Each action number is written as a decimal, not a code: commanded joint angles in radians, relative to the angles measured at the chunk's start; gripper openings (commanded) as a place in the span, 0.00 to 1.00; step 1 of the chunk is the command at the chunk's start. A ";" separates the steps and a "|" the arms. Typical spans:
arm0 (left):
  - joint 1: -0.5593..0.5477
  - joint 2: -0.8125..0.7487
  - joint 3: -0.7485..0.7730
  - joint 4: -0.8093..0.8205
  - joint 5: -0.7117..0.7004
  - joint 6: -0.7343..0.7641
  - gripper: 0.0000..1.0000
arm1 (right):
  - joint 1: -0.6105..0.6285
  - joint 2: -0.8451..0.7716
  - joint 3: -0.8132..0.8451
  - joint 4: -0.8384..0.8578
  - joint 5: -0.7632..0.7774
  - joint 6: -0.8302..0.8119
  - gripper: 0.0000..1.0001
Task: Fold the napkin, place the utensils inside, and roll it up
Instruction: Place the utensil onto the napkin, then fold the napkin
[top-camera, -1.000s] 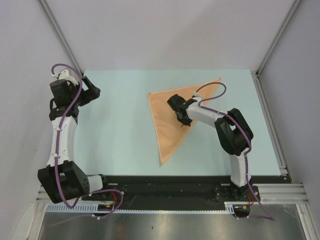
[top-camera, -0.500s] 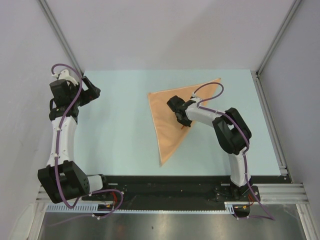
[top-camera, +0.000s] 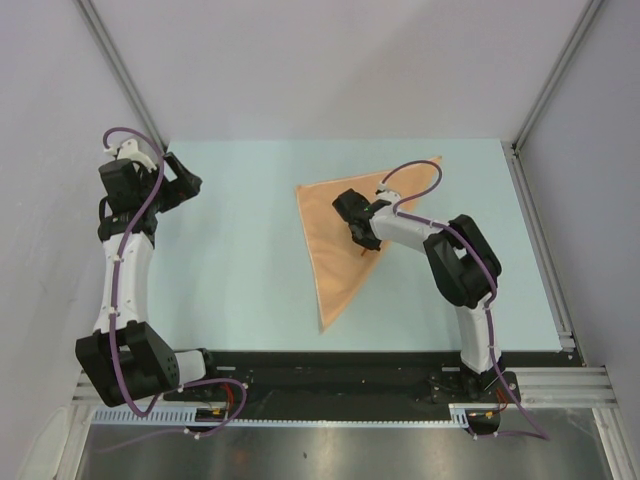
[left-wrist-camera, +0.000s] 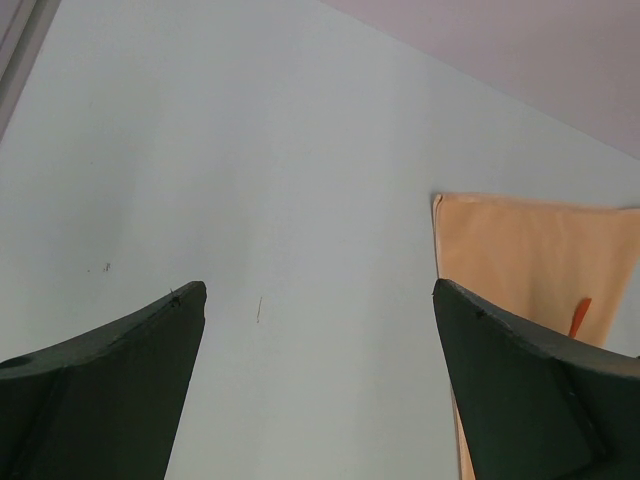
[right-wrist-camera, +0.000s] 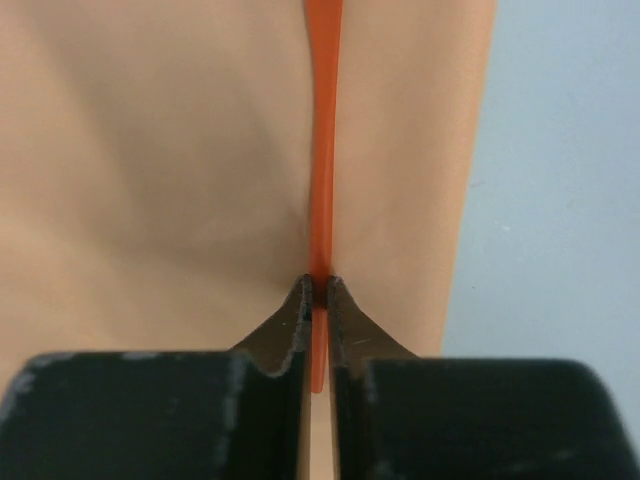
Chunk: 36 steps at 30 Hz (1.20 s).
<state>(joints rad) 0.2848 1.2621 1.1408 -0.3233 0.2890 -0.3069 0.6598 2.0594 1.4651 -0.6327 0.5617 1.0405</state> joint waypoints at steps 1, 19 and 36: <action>0.013 -0.006 -0.003 0.027 0.030 -0.012 1.00 | 0.012 -0.036 -0.002 0.121 -0.014 -0.106 0.18; 0.013 -0.003 -0.004 0.036 0.105 -0.032 1.00 | 0.300 -0.533 -0.425 0.369 -0.428 -0.916 0.50; 0.014 0.017 -0.009 0.043 0.131 -0.038 1.00 | 0.581 -0.470 -0.442 0.288 -0.479 -1.073 0.64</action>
<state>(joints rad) 0.2890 1.2850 1.1366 -0.3153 0.3897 -0.3325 1.1957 1.5547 1.0286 -0.3321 0.1017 0.0292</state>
